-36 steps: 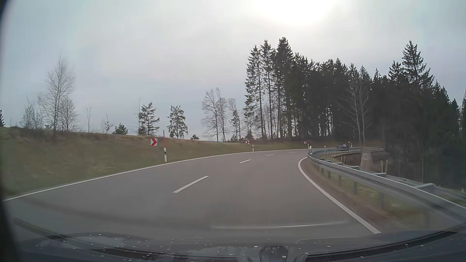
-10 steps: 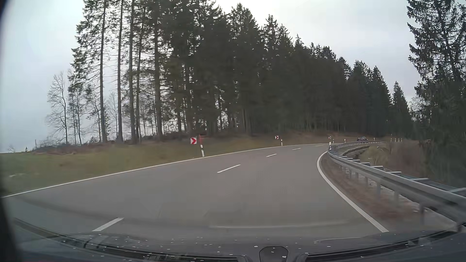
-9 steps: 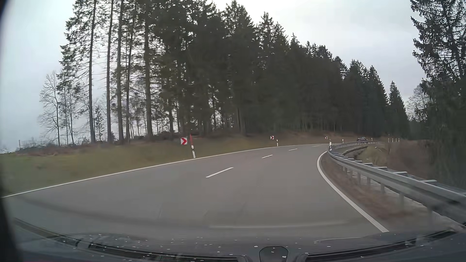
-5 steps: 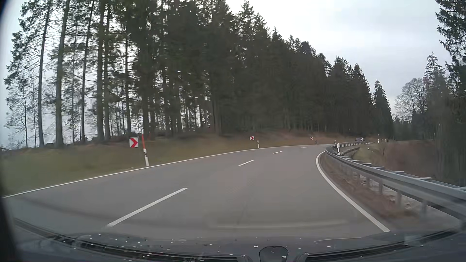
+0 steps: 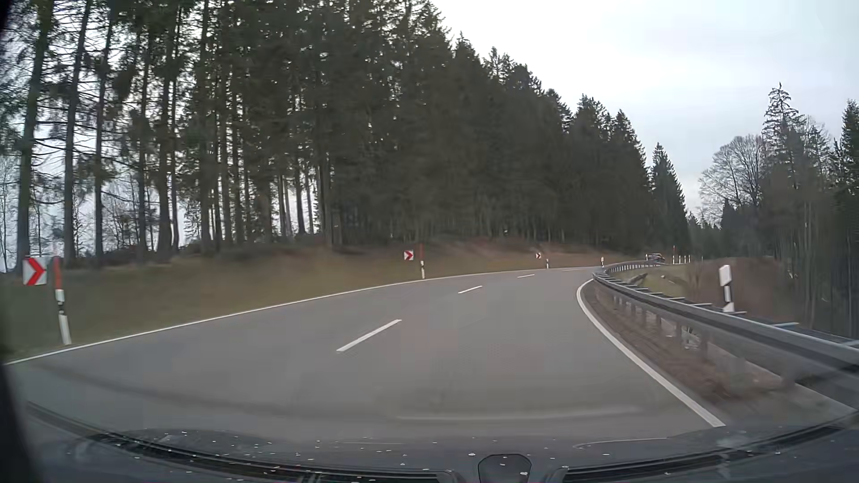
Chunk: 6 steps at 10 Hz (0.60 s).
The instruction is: Follow the waypoints while adhering to traffic rules and regulations
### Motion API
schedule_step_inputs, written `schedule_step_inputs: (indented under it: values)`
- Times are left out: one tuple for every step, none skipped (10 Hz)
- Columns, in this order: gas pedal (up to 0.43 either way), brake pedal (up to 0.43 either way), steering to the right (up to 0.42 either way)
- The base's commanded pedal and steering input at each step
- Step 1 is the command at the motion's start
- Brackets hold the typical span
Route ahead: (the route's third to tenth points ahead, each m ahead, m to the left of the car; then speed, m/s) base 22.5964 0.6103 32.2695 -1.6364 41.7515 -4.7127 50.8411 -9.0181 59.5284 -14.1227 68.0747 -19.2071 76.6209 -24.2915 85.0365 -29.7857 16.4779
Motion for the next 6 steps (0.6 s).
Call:
schedule_step_inputs:
  values:
    - [0.098,0.0,0.052]
    - [0.098,0.0,0.051]
    - [0.098,0.0,0.05]
    - [0.098,0.0,0.05]
    - [0.098,0.0,0.05]
    - [0.098,0.0,0.05]
